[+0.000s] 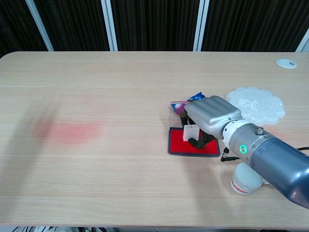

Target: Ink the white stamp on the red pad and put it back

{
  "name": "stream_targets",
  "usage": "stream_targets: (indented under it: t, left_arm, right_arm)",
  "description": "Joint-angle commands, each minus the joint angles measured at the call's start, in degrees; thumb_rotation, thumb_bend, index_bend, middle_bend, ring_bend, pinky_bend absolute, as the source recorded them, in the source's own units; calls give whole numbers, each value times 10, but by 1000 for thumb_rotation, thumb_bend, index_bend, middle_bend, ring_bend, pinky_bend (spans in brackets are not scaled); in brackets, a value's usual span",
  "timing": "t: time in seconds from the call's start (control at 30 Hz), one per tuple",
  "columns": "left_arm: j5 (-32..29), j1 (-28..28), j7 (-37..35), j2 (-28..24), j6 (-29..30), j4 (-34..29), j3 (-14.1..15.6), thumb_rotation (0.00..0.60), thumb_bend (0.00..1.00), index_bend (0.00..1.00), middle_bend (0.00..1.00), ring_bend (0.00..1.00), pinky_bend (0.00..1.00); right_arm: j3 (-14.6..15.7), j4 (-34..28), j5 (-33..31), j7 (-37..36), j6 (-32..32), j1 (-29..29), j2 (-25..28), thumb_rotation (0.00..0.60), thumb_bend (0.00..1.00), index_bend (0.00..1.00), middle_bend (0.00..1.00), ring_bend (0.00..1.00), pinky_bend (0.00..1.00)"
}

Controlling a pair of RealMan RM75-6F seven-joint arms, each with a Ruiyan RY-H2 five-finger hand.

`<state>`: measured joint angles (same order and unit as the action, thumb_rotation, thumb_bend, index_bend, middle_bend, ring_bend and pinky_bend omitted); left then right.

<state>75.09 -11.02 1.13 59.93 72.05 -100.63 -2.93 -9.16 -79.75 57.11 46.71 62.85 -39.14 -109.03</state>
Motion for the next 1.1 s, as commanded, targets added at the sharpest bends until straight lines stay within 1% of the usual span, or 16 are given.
stream_targets:
  t: [0.03,0.37,1.1]
  left_arm:
    - [0,0,0,0,0,0,0,600,0,0,0,0,0]
    - [0,0,-1,0,1,-1,0,600,0,0,0,0,0]
    - [0,-1,-7,-2,-1,-2,0,600,0,0,0,0,0]
  right_arm:
    - [-4,-8,4,1,5,-2,4,600,707,803,668,540,541]
    - [-15,-27,13,0,20,-5,12,600,708,803,668,540,541]
    - [-5,41,34,-56,20,1,-31,600,707,806,668,540,541]
